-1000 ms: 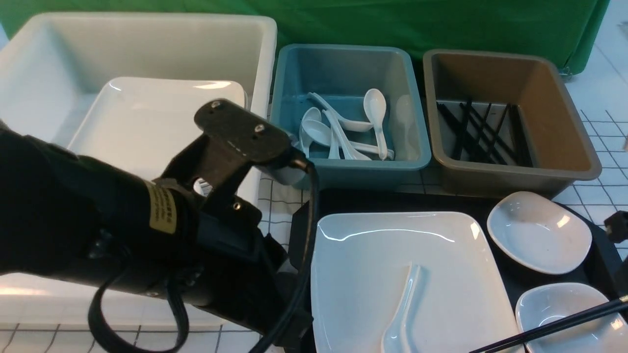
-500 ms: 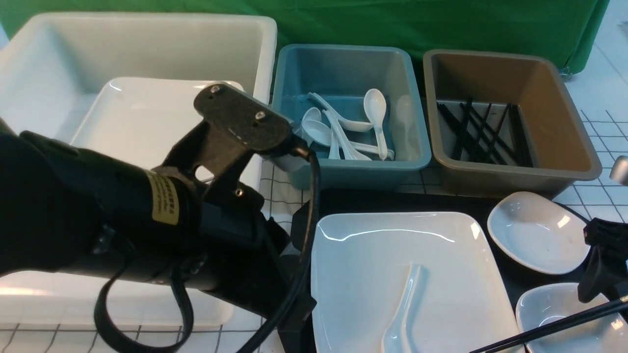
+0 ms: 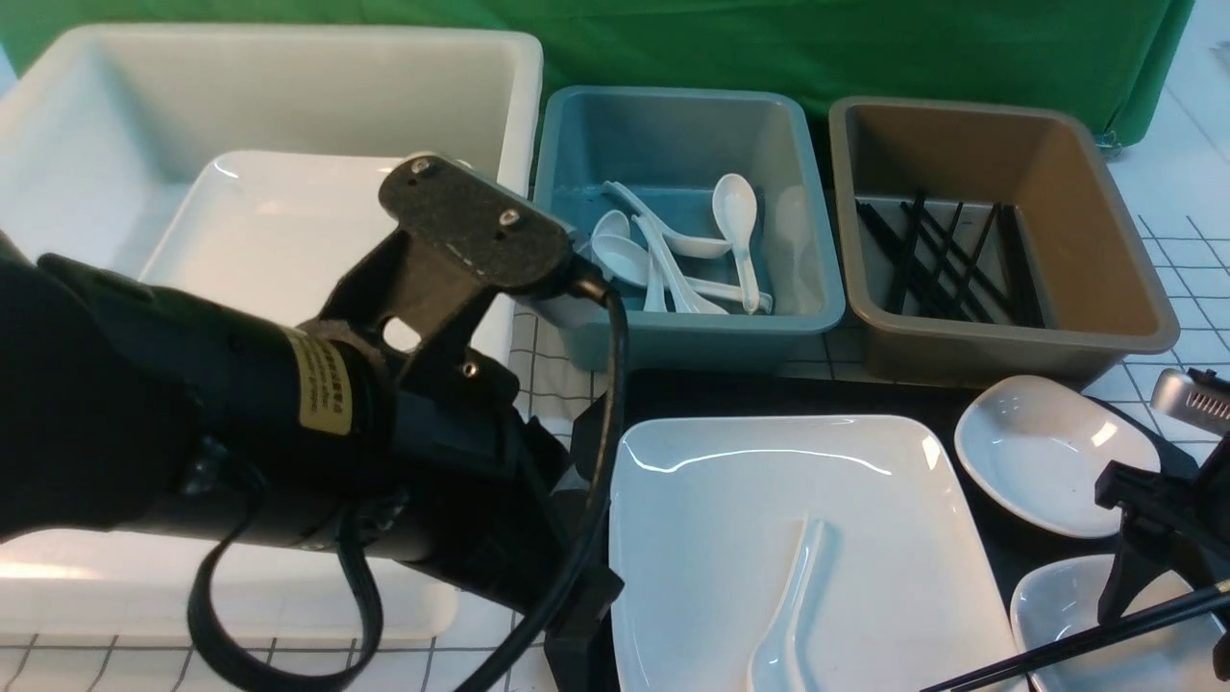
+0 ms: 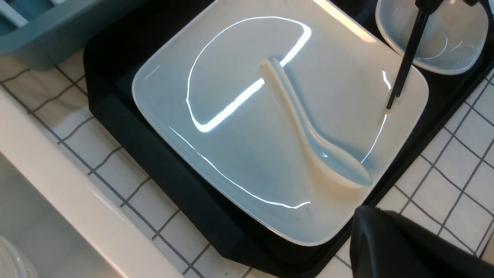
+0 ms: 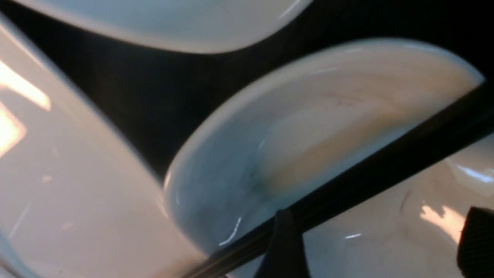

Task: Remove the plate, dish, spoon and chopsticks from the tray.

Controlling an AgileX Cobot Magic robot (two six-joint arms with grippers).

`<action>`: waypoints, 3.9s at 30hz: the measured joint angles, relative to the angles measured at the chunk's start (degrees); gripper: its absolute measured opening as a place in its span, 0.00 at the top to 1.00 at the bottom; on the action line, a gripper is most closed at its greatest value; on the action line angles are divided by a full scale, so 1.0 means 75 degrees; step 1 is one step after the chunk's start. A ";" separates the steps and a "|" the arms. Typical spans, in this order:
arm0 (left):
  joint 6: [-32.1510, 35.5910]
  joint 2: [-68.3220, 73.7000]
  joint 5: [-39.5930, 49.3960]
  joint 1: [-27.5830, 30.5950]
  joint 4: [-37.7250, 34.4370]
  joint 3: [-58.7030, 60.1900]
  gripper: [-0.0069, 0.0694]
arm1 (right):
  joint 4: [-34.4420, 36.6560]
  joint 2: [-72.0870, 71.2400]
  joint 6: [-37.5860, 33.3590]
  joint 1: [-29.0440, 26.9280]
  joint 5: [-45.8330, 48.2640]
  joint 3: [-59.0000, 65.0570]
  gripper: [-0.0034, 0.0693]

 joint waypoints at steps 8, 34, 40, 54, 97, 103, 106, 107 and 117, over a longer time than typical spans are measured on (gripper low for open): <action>0.0000 0.0000 -0.0024 0.0000 0.0000 0.0000 0.93 | 0.0000 0.0271 0.0399 0.0000 -0.0113 -0.0001 0.19; -0.0009 0.0000 -0.0029 0.0000 0.0033 0.0000 0.91 | 0.0000 0.0349 0.0412 0.0000 -0.0392 -0.0008 0.68; 0.0122 0.0028 -0.0480 0.0000 0.0059 0.0000 0.91 | 0.0005 0.0349 0.0307 0.0000 -0.0460 -0.0008 0.78; 0.4128 0.1643 -0.1974 0.0000 -0.3280 0.0000 0.91 | 0.0180 0.0349 -0.0041 0.0075 -0.0650 -0.0015 0.78; 0.5449 0.2211 -0.3605 0.0000 -0.4193 -0.1828 0.91 | 0.1313 0.0592 -0.1722 0.0025 -0.2399 -0.5423 0.78; 0.4890 0.2211 -0.3428 0.0000 -0.3726 -0.1828 0.91 | 0.1313 0.2062 -0.1786 0.0025 -0.3023 -0.6166 0.78; 0.4173 0.2211 -0.3275 0.0000 -0.3155 -0.1828 0.91 | 0.1313 0.2677 -0.1682 0.0025 -0.3339 -0.6218 0.78; 0.3918 0.2211 -0.3196 0.0000 -0.2980 -0.1828 0.91 | 0.1321 0.2800 -0.1607 0.0025 -0.3375 -0.6226 0.78; 0.0987 0.2462 -0.1637 0.0000 -0.1473 -0.2254 0.91 | 0.1342 0.3098 -0.2157 0.0025 -0.2450 -0.6475 0.46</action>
